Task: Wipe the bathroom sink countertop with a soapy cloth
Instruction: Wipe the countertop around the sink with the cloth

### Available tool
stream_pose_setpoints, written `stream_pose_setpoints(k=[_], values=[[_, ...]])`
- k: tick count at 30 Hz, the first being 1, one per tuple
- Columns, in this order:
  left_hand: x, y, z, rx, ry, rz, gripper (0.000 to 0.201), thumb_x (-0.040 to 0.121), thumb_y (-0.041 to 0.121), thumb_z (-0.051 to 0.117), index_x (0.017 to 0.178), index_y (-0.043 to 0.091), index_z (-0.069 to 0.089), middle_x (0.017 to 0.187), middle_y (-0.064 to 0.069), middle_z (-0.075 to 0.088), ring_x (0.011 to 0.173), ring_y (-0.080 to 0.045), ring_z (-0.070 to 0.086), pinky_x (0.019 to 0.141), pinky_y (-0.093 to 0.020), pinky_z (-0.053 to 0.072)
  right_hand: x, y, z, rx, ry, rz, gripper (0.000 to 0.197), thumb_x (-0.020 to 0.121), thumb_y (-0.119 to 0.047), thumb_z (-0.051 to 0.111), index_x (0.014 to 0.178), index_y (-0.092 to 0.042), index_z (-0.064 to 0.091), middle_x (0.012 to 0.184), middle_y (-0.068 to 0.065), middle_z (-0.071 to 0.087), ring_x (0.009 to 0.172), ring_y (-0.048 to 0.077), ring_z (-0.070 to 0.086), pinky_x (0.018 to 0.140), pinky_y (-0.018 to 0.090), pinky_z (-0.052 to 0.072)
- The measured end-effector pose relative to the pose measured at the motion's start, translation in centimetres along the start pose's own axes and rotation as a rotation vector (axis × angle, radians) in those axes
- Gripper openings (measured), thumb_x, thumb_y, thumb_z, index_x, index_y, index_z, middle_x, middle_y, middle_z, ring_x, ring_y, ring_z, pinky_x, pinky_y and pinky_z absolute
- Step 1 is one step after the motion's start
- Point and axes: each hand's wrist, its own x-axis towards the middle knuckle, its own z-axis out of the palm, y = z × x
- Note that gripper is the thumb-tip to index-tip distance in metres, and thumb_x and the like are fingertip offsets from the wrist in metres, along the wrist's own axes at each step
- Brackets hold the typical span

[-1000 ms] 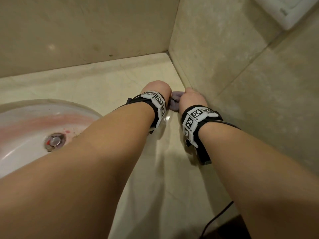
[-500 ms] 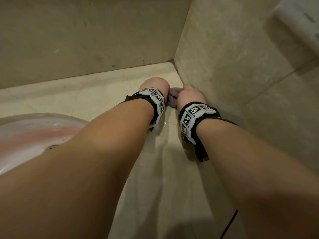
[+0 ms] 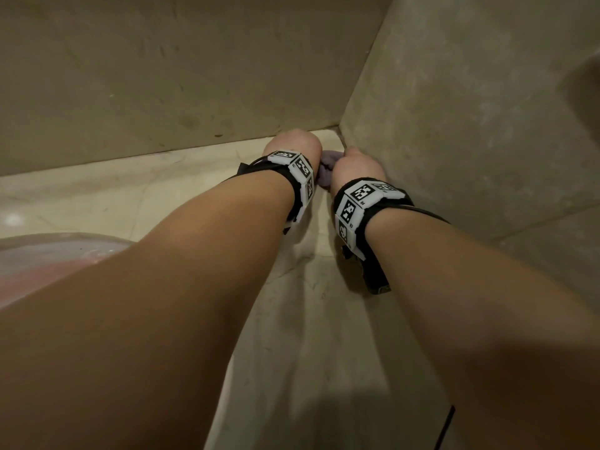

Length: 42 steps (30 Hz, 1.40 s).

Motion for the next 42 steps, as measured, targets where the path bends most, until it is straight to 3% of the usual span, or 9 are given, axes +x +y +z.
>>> stream_pose_setpoints(k=[3,10,13,16,20,25,30,34,42], values=[[0.6,-0.5,-0.1,-0.021,0.019,0.037,0.023,0.088,0.008,0.052,0.103,0.000,0.067,0.087,-0.016,0.057,0.078,-0.030,0.052,0.069,-0.029,0.039,0.6,-0.3,-0.2,-0.036,0.000,0.003,0.039,0.094,-0.013,0.040,0.132,-0.005,0.042,0.134,0.017,0.051,0.124,0.032,0.049,0.096,0.035,0.042],[0.8,-0.6,-0.4,-0.094,0.102,0.046,0.028,0.093,0.009,0.044,0.107,-0.002,0.065,0.111,-0.020,0.063,0.084,-0.028,0.053,0.073,-0.031,0.041,0.9,-0.5,0.1,-0.203,-0.020,-0.086,0.038,0.097,-0.016,0.042,0.132,-0.004,0.049,0.137,0.014,0.051,0.126,0.028,0.050,0.097,0.032,0.041],[0.9,-0.8,-0.6,-0.081,0.105,0.063,0.029,0.093,0.010,0.043,0.103,-0.004,0.066,0.110,-0.020,0.064,0.079,-0.026,0.047,0.071,-0.028,0.036,1.4,-0.7,0.2,-0.249,-0.091,-0.102,0.039,0.098,-0.015,0.037,0.134,0.000,0.047,0.140,0.017,0.048,0.128,0.030,0.047,0.101,0.035,0.038],[1.1,-0.8,-0.9,-0.048,0.098,0.065,0.029,0.094,0.009,0.043,0.105,-0.004,0.066,0.112,-0.020,0.064,0.092,-0.032,0.058,0.071,-0.030,0.037,2.2,-0.9,0.0,-0.306,-0.120,-0.103,0.044,0.098,-0.019,0.037,0.138,0.001,0.039,0.143,0.016,0.044,0.130,0.030,0.045,0.102,0.036,0.037],[1.0,-0.5,-1.1,-0.008,0.072,0.048,0.032,0.097,0.012,0.040,0.115,-0.002,0.062,0.120,-0.021,0.061,0.102,-0.034,0.059,0.078,-0.033,0.043,3.2,-1.0,0.2,-0.381,-0.111,-0.147,0.041,0.099,-0.016,0.036,0.136,0.000,0.043,0.142,0.016,0.045,0.129,0.030,0.046,0.102,0.036,0.038],[0.9,-0.6,-1.2,0.049,0.099,0.151,0.039,0.098,0.020,0.038,0.135,0.020,0.048,0.121,-0.016,0.059,0.109,-0.033,0.059,0.075,-0.031,0.040,4.3,-1.6,-0.3,-0.383,-0.114,-0.144,0.043,0.099,-0.011,0.036,0.142,-0.004,0.037,0.146,0.015,0.042,0.131,0.030,0.044,0.105,0.036,0.036],[1.4,-1.2,-0.5,0.155,-0.013,0.122,0.044,0.099,0.019,0.034,0.142,0.010,0.038,0.140,-0.016,0.048,0.122,-0.032,0.053,0.092,-0.036,0.044,4.8,-2.5,-0.7,-0.362,-0.128,-0.076,0.042,0.102,-0.015,0.028,0.139,0.001,0.040,0.146,0.018,0.042,0.133,0.031,0.042,0.107,0.037,0.033],[1.6,-1.7,-0.7,0.217,-0.071,0.079,0.054,0.101,0.024,0.035,0.151,0.017,0.016,0.147,-0.015,0.039,0.129,-0.031,0.046,0.099,-0.037,0.042,5.2,-2.5,-1.0,-0.390,-0.107,-0.122,0.044,0.102,-0.023,0.028,0.135,0.000,0.046,0.142,0.017,0.047,0.129,0.031,0.046,0.103,0.036,0.037],[0.5,-1.6,-1.2,0.126,-0.030,0.070,0.042,0.103,0.024,0.030,0.135,0.004,0.047,0.136,-0.018,0.051,0.124,-0.032,0.051,0.098,-0.036,0.042,6.0,-2.8,-0.6,-0.332,-0.128,-0.061,0.048,0.101,-0.028,0.031,0.142,-0.005,0.035,0.145,0.015,0.043,0.132,0.032,0.043,0.104,0.039,0.036]])
